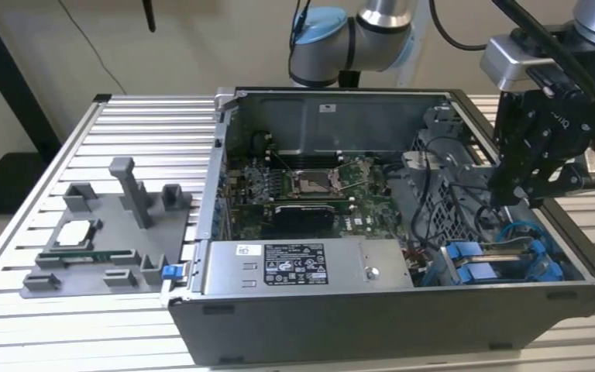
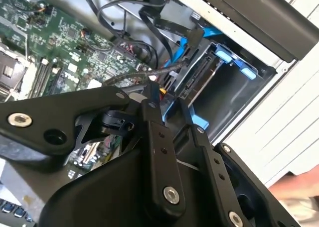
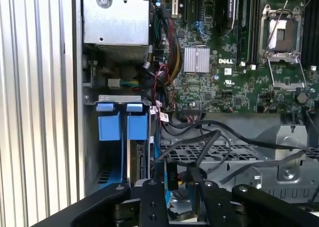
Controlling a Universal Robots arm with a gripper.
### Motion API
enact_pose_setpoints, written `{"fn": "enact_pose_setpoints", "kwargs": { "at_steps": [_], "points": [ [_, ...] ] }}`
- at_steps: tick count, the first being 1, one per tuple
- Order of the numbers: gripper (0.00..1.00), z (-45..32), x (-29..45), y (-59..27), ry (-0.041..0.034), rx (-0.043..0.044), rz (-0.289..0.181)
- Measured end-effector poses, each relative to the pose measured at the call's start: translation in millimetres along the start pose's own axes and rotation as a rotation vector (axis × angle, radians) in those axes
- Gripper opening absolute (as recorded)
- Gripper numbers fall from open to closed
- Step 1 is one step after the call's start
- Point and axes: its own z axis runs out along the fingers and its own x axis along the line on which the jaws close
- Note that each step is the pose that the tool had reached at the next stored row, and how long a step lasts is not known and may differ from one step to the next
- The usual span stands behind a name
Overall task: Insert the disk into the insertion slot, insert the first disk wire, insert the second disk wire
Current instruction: 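Insert the first disk wire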
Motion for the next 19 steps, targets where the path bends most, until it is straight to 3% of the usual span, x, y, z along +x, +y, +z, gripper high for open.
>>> {"fn": "enact_pose_setpoints", "kwargs": {
  "at_steps": [3, 9, 12, 15, 17, 19],
  "points": [
    [1.0, -0.3, 2.4, 0.0, -0.0186, -0.0002, 0.0],
    [1.0, -0.6, 4.9, -0.1, -0.0199, -0.0003, 0.0],
    [1.0, -0.6, 5.0, -0.1, -0.0158, -0.0003, 0.0],
    [1.0, -0.7, 5.0, -0.1, -0.0029, -0.0001, 0.0],
    [1.0, -0.6, 5.0, -0.1, 0.0095, 0.0, 0.0],
    [1.0, -0.3, 5.1, 0.7, 0.0138, 0.0003, -0.001]
  ]
}}
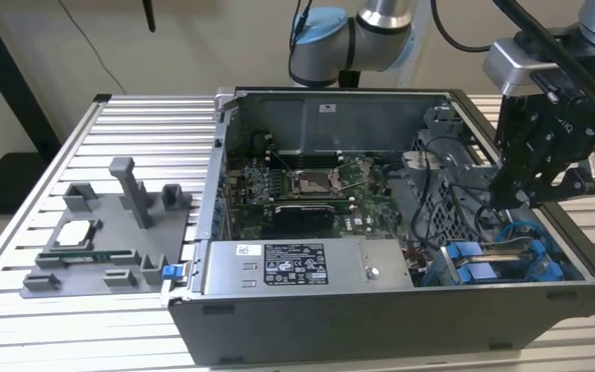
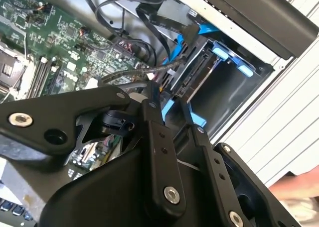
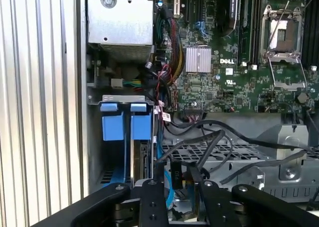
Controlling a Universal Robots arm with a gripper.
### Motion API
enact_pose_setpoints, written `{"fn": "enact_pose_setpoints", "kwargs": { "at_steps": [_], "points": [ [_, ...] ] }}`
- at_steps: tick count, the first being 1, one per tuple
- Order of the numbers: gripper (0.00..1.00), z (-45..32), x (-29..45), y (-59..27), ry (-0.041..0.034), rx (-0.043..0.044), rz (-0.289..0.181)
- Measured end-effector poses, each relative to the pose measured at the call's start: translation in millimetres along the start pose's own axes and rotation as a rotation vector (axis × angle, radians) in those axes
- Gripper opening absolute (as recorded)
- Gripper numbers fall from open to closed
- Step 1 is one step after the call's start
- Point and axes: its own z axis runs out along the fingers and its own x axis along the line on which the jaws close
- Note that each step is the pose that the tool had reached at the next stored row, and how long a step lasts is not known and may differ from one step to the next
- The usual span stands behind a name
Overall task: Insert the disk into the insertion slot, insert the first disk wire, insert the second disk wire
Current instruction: 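Insert the first disk wire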
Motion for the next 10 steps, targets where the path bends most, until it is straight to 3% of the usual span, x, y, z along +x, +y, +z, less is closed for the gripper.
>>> {"fn": "enact_pose_setpoints", "kwargs": {
  "at_steps": [10],
  "points": [
    [1.0, 0.0, 0.0, 4.8, 0.0002, 0.0038, -0.001]
  ]
}}
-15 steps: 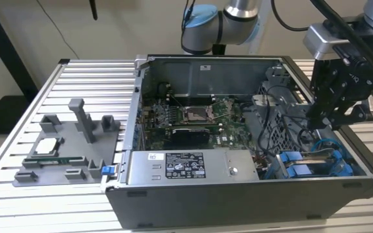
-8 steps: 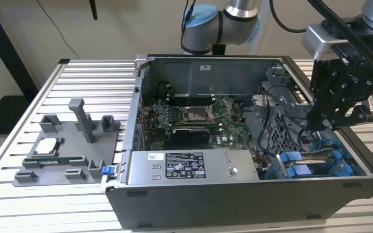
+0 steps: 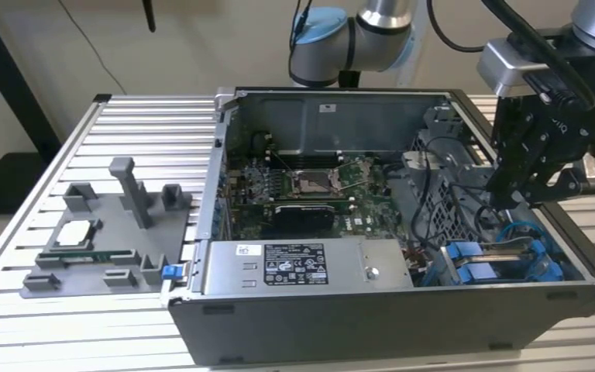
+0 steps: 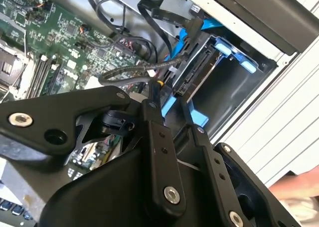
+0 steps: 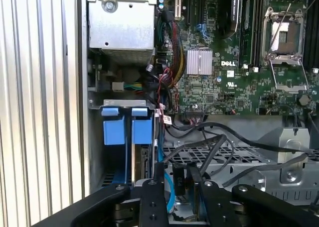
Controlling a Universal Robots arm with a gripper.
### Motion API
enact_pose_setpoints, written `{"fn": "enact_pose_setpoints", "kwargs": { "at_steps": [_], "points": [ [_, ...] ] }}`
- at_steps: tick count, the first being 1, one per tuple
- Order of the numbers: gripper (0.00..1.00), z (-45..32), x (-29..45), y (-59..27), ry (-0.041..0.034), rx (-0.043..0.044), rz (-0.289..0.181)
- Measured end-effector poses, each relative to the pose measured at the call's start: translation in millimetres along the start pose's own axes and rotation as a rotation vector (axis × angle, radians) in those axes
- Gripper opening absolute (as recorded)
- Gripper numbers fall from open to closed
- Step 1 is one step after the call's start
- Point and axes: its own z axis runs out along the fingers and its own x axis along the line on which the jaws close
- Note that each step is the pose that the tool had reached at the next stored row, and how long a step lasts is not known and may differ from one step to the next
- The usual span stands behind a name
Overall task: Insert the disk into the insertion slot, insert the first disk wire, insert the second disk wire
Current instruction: 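Insert the first disk wire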
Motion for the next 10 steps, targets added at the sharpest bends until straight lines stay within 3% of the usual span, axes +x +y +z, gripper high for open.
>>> {"fn": "enact_pose_setpoints", "kwargs": {
  "at_steps": [10],
  "points": [
    [1.0, 0.1, -0.1, -2.0, -0.005, -0.0015, -0.026]
  ]
}}
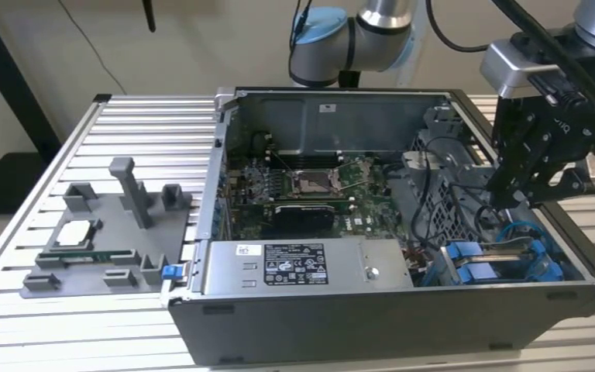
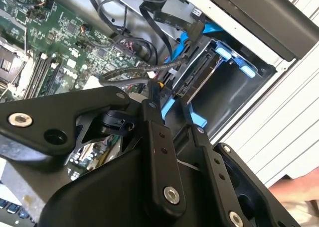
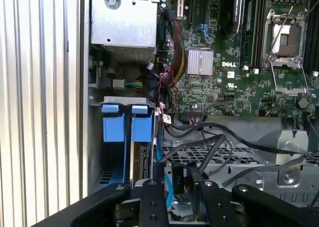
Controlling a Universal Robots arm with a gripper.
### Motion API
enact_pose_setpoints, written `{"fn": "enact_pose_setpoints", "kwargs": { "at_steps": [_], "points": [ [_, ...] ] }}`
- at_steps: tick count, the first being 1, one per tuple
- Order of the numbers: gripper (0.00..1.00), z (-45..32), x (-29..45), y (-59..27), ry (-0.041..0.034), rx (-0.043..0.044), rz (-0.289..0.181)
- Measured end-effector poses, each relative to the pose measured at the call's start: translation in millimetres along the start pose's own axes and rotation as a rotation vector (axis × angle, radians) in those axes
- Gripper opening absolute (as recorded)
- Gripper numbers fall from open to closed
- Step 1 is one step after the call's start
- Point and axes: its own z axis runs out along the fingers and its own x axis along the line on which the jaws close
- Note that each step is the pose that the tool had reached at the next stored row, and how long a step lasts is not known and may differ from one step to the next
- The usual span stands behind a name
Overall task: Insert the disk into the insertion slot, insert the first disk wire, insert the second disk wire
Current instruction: 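Insert the first disk wire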
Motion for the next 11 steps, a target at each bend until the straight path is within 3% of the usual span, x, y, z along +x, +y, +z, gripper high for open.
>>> {"fn": "enact_pose_setpoints", "kwargs": {
  "at_steps": [5, 6, 11],
  "points": [
    [1.0, 0.6, 0.2, -0.1, -0.005, 0.0011, -0.001],
    [0.0, 0.8, 0.2, -0.1, -0.0078, 0.0016, -0.001],
    [0.0, 1.5, 0.1, -0.1, -0.0205, 0.004, -0.001]
  ]
}}
